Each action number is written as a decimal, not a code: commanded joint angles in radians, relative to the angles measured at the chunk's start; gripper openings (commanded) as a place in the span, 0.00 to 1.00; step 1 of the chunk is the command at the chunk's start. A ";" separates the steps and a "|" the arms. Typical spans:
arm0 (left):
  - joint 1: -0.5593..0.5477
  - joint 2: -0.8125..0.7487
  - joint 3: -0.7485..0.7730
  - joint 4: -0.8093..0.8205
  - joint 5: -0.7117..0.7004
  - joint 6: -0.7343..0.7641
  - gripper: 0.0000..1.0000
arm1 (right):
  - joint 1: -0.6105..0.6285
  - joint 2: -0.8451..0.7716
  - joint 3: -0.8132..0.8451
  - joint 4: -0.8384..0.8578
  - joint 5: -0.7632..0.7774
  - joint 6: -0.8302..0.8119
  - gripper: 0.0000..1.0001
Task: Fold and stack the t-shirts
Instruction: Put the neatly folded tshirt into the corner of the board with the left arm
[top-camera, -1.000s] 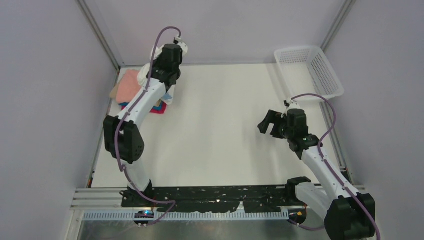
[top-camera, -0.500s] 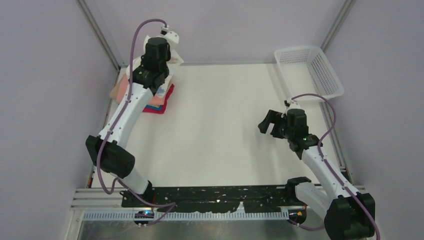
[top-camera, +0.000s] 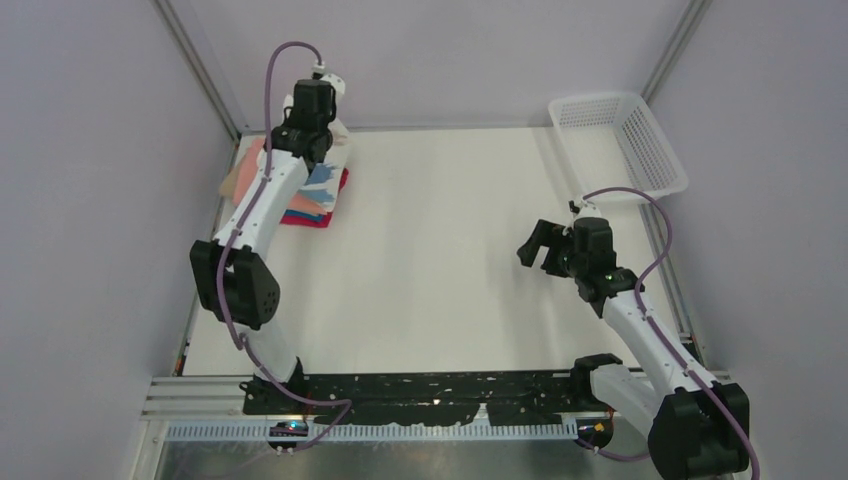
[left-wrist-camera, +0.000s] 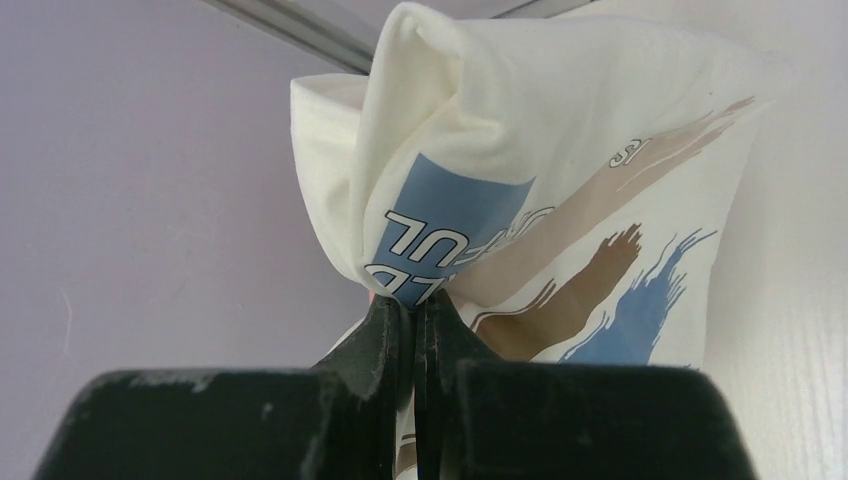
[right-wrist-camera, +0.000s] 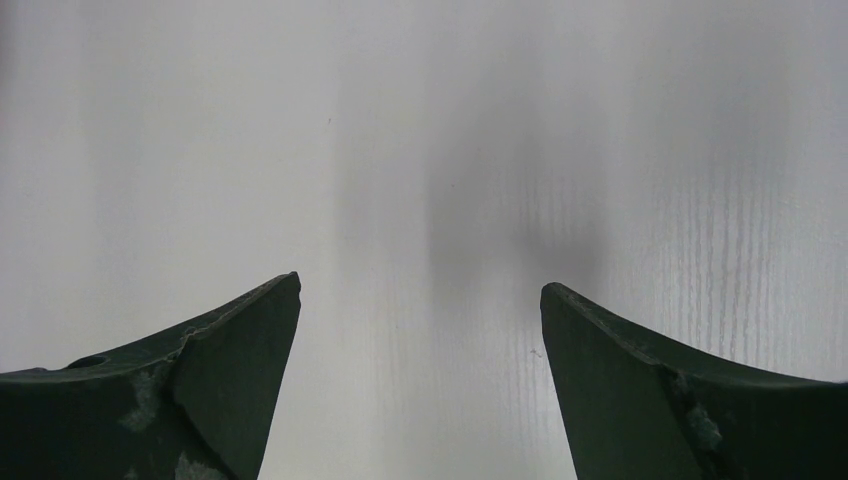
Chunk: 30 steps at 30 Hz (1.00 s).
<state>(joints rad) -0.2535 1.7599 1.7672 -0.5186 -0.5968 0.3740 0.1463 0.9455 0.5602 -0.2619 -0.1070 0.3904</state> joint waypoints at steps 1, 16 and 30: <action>0.068 0.031 0.056 -0.003 0.027 -0.027 0.00 | -0.005 0.010 0.008 0.033 0.035 -0.008 0.95; 0.219 0.245 0.238 -0.137 -0.003 -0.107 0.00 | -0.010 0.027 0.016 0.014 0.089 -0.019 0.95; 0.249 0.421 0.510 -0.282 -0.043 -0.183 0.99 | -0.011 -0.043 0.007 -0.016 0.104 -0.032 0.95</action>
<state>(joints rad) -0.0128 2.1998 2.2173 -0.7319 -0.6395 0.2550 0.1398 0.9398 0.5602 -0.2798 -0.0250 0.3752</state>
